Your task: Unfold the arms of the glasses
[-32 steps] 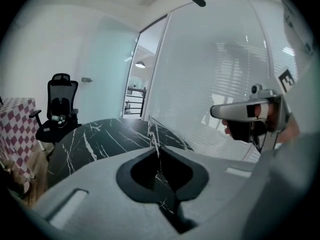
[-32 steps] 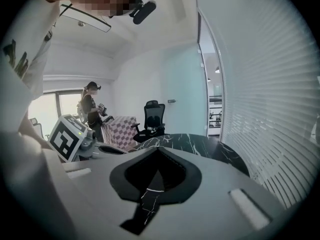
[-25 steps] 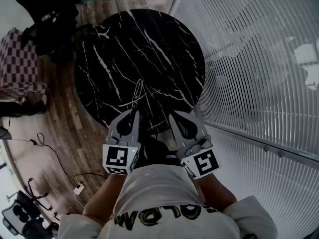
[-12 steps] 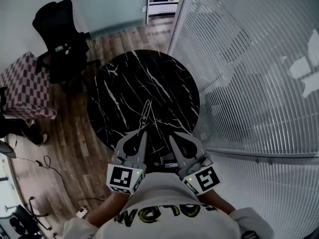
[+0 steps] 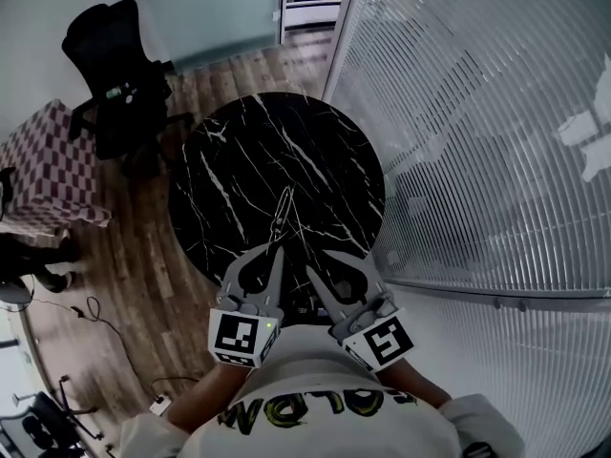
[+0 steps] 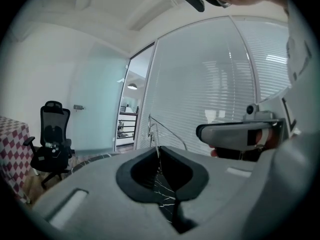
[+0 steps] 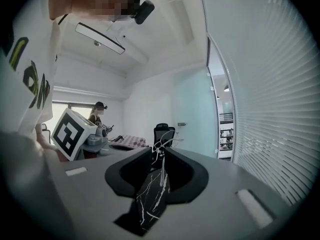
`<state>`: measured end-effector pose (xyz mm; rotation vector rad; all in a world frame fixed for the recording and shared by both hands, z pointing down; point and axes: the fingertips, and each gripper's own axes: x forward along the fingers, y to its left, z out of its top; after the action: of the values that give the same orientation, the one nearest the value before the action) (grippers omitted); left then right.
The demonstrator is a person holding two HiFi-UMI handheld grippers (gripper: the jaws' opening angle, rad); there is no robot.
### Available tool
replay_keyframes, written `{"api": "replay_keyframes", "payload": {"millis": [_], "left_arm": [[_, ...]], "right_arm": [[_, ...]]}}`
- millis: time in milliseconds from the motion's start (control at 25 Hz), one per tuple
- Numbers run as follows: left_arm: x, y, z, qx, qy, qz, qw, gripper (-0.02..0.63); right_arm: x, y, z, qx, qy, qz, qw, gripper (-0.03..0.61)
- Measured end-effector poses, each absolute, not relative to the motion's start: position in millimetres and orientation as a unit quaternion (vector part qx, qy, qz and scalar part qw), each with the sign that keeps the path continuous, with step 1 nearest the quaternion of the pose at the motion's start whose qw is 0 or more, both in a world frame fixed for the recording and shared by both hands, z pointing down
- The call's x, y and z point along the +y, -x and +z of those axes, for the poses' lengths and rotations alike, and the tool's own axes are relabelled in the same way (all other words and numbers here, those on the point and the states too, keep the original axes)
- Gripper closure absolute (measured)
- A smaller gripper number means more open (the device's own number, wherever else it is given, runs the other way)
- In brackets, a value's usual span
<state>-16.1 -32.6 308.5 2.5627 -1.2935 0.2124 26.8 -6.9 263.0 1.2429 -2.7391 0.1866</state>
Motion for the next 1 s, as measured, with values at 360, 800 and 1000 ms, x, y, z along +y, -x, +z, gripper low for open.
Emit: {"api": "replay_keyframes", "payload": {"millis": [360,800,1000], "left_arm": [[-26,12,310,-0.439,-0.886,0.077,0.131,0.609],[-14,17,312,-0.432,-0.887,0.078,0.14,0.609],[-12,21,316,-0.431,-0.887,0.082,0.145,0.609]], "right_arm": [[-15,-21,279,-0.896,-0.433,0.052,0.083,0.468],[-12,-18,287,-0.896,-0.43,0.036,0.101,0.551],[-13,-24,288,-0.893,-0.436,0.033,0.11,0.558]]}}
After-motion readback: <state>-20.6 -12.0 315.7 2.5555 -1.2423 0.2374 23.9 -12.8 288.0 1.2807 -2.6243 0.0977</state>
